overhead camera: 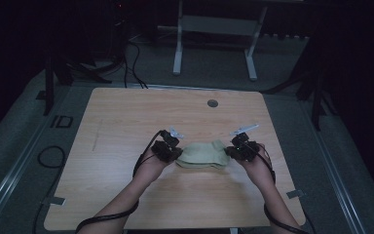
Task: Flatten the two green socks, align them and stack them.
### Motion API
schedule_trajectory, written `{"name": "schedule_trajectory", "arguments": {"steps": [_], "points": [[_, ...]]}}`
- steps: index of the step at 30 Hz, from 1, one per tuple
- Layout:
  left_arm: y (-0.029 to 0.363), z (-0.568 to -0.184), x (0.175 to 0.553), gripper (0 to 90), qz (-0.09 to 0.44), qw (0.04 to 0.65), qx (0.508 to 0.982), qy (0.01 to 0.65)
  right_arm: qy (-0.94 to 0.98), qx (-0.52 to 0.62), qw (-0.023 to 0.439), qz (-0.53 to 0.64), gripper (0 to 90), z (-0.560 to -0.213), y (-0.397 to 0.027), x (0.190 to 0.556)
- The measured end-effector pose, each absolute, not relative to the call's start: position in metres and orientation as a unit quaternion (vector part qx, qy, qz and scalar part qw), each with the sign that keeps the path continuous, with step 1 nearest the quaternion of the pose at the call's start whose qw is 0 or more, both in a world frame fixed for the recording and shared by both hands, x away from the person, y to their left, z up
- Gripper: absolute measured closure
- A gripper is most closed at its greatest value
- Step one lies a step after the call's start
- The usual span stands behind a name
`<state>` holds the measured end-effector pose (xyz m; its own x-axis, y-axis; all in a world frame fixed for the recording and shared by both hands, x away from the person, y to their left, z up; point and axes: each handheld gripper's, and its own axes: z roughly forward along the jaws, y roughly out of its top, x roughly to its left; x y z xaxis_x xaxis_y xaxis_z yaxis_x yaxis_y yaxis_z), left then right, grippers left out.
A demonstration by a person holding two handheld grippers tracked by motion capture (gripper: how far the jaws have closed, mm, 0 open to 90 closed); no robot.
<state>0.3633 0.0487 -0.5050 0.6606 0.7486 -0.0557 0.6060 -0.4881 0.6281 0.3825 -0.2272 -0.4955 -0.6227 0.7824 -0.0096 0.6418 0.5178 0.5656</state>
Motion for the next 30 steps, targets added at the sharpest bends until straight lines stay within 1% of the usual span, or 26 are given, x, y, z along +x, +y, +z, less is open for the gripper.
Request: {"name": "schedule_trajectory", "arguments": {"steps": [5,11,16,23,24,25,27,28,30], "points": [[0.052,-0.516,0.368,86.8,0.105,0.302,0.856,0.405,0.865,0.417,0.125,0.250,83.1,-0.510,-0.222,0.389],[0.049,-0.528,0.372,86.7,0.101,0.289,0.862,0.404,0.866,0.422,0.124,0.236,82.9,-0.520,-0.221,0.391],[0.047,-0.534,0.371,86.5,0.089,0.290,0.863,0.405,0.868,0.424,0.123,0.227,82.6,-0.528,-0.222,0.393],[0.046,-0.540,0.372,85.1,0.088,0.292,0.861,0.406,0.866,0.431,0.119,0.225,81.5,-0.537,-0.226,0.394],[0.047,-0.541,0.373,81.3,0.083,0.293,0.862,0.404,0.865,0.431,0.118,0.226,80.2,-0.537,-0.226,0.393],[0.047,-0.541,0.372,76.6,0.076,0.297,0.860,0.407,0.866,0.431,0.118,0.226,76.7,-0.537,-0.226,0.393],[0.048,-0.537,0.371,68.7,0.081,0.300,0.860,0.405,0.865,0.431,0.117,0.226,73.4,-0.535,-0.227,0.393],[0.049,-0.533,0.370,63.9,0.085,0.302,0.860,0.404,0.865,0.431,0.116,0.229,70.4,-0.534,-0.227,0.393],[0.051,-0.525,0.368,59.7,0.093,0.311,0.854,0.406,0.864,0.430,0.118,0.234,67.3,-0.529,-0.228,0.391]]}}
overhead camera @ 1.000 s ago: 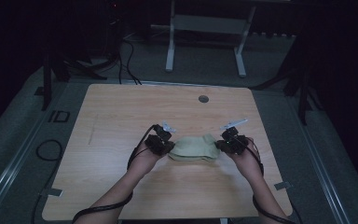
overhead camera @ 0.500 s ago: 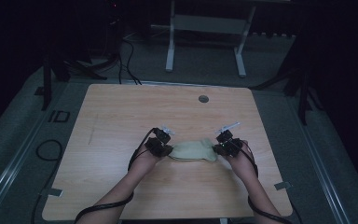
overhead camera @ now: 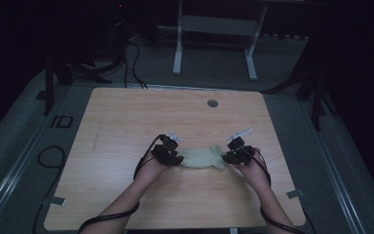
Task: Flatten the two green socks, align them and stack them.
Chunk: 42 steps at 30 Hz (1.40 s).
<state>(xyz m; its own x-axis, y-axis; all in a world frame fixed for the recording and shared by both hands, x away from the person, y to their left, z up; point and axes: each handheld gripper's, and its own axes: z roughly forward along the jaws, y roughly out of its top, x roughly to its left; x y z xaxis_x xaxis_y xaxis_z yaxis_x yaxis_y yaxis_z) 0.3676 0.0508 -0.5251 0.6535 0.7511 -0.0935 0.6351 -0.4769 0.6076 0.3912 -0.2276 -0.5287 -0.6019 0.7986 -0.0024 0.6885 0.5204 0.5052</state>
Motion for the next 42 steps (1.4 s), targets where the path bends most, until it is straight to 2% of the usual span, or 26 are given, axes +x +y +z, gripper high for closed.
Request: {"name": "schedule_trajectory", "arguments": {"steps": [2,3,4,5,7,8,10,11,14,22,40,41,42], "points": [[0.052,-0.516,0.365,57.6,0.103,0.315,0.854,0.402,0.863,0.428,0.120,0.242,63.8,-0.523,-0.227,0.389],[0.052,-0.512,0.363,56.3,0.108,0.317,0.853,0.401,0.862,0.426,0.121,0.245,63.1,-0.519,-0.227,0.388],[0.053,-0.508,0.362,51.1,0.115,0.318,0.851,0.402,0.863,0.422,0.123,0.250,63.0,-0.516,-0.226,0.386],[0.053,-0.505,0.360,51.1,0.120,0.323,0.848,0.402,0.863,0.418,0.125,0.255,63.6,-0.513,-0.225,0.384],[0.050,-0.502,0.356,56.3,0.117,0.333,0.848,0.395,0.865,0.408,0.129,0.262,69.0,-0.509,-0.221,0.379],[0.047,-0.503,0.353,63.8,0.118,0.333,0.851,0.389,0.866,0.405,0.127,0.265,74.1,-0.508,-0.219,0.378],[0.039,-0.507,0.352,73.4,0.112,0.328,0.858,0.380,0.868,0.399,0.126,0.267,77.8,-0.510,-0.215,0.375],[0.035,-0.511,0.352,73.9,0.110,0.326,0.858,0.381,0.869,0.396,0.124,0.268,77.7,-0.512,-0.213,0.375],[0.027,-0.523,0.356,73.8,0.094,0.327,0.855,0.391,0.870,0.397,0.117,0.267,76.6,-0.520,-0.209,0.375],[0.026,-0.548,0.365,74.8,0.108,0.296,0.857,0.407,0.884,0.386,0.108,0.239,72.0,-0.539,-0.205,0.376],[0.063,-0.548,0.368,74.7,0.123,0.288,0.845,0.433,0.894,0.361,0.123,0.233,68.0,-0.540,-0.168,0.387],[0.063,-0.547,0.368,74.4,0.122,0.290,0.845,0.433,0.894,0.362,0.126,0.233,66.9,-0.540,-0.168,0.386],[0.062,-0.546,0.367,70.5,0.120,0.293,0.846,0.429,0.894,0.361,0.127,0.233,65.3,-0.539,-0.167,0.386]]}}
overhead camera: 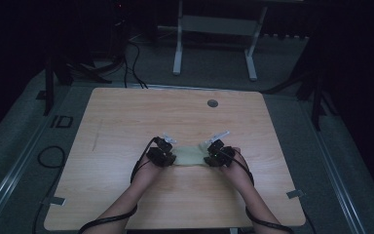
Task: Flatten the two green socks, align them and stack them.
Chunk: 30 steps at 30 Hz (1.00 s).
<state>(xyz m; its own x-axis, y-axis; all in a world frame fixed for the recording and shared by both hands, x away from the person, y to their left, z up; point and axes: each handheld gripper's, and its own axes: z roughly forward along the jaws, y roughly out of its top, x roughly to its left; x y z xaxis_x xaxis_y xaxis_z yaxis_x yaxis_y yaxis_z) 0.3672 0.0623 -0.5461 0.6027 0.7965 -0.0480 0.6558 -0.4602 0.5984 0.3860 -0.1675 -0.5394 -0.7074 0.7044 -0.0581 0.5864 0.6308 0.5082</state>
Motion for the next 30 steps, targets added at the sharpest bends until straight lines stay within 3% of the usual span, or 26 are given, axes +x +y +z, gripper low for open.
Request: {"name": "schedule_trajectory", "arguments": {"steps": [2,5,11,14,18,30], "points": [[0.060,-0.542,0.365,55.3,0.123,0.298,0.849,0.419,0.894,0.359,0.114,0.241,59.9,-0.537,-0.167,0.384],[0.060,-0.534,0.361,42.4,0.118,0.318,0.844,0.415,0.891,0.354,0.110,0.261,52.0,-0.531,-0.166,0.381],[0.061,-0.523,0.354,24.2,0.103,0.350,0.838,0.406,0.889,0.342,0.106,0.287,38.4,-0.518,-0.164,0.376],[0.061,-0.525,0.351,12.1,0.107,0.358,0.835,0.403,0.889,0.335,0.107,0.292,26.1,-0.518,-0.164,0.374],[0.063,-0.530,0.347,7.0,0.103,0.369,0.833,0.399,0.884,0.331,0.111,0.312,14.0,-0.521,-0.166,0.372],[0.077,-0.542,0.339,3.0,0.094,0.384,0.827,0.401,0.866,0.335,0.149,0.340,13.9,-0.522,-0.191,0.369]]}}
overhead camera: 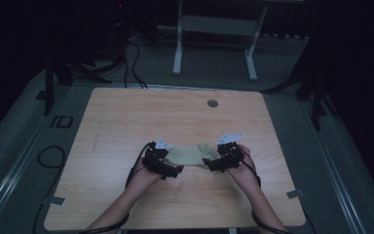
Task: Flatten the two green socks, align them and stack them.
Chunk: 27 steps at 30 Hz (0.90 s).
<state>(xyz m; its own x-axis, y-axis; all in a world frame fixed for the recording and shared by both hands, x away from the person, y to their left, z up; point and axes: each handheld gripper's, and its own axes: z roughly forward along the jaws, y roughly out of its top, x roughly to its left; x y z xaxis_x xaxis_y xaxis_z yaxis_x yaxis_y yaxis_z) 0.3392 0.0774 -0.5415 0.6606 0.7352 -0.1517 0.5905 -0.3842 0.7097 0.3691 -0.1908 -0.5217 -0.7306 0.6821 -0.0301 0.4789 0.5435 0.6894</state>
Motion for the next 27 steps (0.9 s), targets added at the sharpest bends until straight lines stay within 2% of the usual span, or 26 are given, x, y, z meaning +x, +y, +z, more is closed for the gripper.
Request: {"name": "schedule_trajectory", "arguments": {"steps": [4,12,15,27], "points": [[0.080,-0.543,0.334,3.0,0.116,0.377,0.834,0.387,0.857,0.339,0.164,0.351,12.6,-0.522,-0.201,0.368],[0.095,-0.548,0.326,3.0,0.120,0.388,0.823,0.398,0.853,0.350,0.168,0.349,12.6,-0.525,-0.222,0.363],[0.102,-0.550,0.321,3.1,0.151,0.388,0.817,0.400,0.847,0.349,0.184,0.356,12.4,-0.527,-0.231,0.359],[0.132,-0.553,0.303,3.1,0.144,0.398,0.795,0.434,0.822,0.382,0.185,0.380,12.5,-0.539,-0.275,0.339]]}}
